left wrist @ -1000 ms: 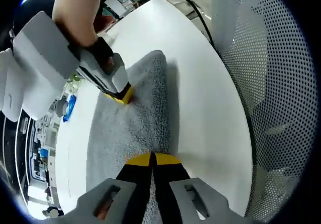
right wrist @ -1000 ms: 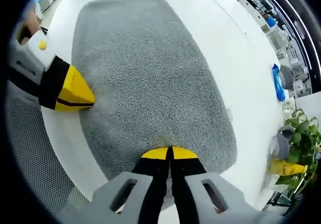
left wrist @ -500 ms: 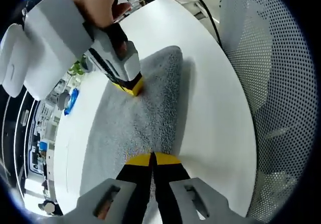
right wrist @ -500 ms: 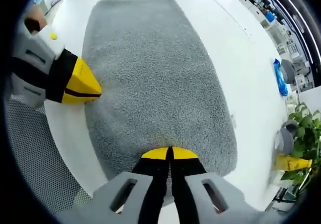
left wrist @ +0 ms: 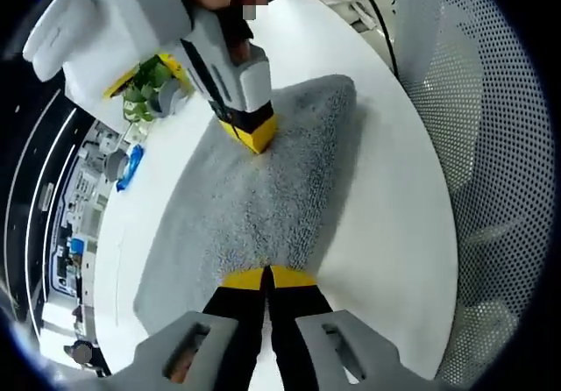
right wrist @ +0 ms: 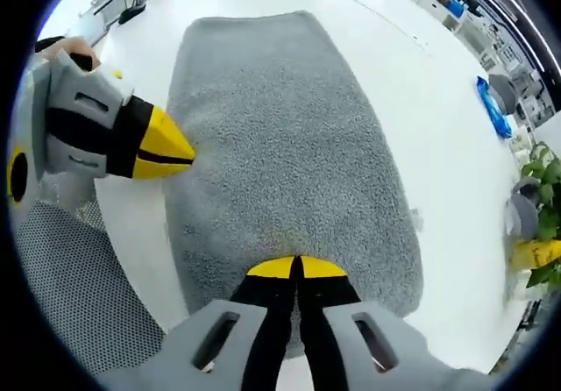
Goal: Fold the towel on the table until its edges align and the towel forms a compact rectangular stack.
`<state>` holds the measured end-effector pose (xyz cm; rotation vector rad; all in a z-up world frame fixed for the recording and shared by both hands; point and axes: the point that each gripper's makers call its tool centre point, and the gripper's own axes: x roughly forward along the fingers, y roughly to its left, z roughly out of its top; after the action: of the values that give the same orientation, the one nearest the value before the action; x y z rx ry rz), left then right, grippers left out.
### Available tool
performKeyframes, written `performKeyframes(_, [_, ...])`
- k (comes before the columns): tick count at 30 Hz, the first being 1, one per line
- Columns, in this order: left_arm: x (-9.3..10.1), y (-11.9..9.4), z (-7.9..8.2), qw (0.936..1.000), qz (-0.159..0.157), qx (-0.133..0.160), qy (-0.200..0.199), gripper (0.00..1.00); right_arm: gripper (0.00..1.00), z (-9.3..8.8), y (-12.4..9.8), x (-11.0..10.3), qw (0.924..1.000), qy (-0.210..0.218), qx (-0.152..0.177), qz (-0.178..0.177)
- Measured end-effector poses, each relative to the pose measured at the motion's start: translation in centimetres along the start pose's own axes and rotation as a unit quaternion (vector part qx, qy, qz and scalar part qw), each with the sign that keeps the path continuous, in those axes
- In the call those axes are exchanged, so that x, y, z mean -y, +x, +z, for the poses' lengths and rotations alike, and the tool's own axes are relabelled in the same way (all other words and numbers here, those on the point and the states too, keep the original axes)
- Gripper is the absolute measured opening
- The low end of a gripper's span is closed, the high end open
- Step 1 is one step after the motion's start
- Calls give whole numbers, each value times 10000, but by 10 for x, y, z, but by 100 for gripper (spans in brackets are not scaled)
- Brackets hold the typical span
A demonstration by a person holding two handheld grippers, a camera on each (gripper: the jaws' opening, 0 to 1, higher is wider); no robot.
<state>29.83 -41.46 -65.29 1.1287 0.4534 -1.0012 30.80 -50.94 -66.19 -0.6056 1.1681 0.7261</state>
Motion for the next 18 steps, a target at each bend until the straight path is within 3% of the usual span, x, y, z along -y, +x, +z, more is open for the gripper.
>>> performKeyframes(6, [-6,-1,-9,9998,81,-76,-192,1,0,-2,-2,-13,9968,522,392,468])
performKeyframes(9, [-7,-2,-12,9996,117,-112,-216,1,0,-3,-3,-18,9956,544,471,598])
performKeyframes(13, [-9,-2,-15,9994,156,-151,-257,1,0,-3,-3,-26,9949,485,552,693])
performKeyframes(18, [-11,-3,-20,9990,195,-158,-366,1,0,-2,-4,-40,9956,90,613,706])
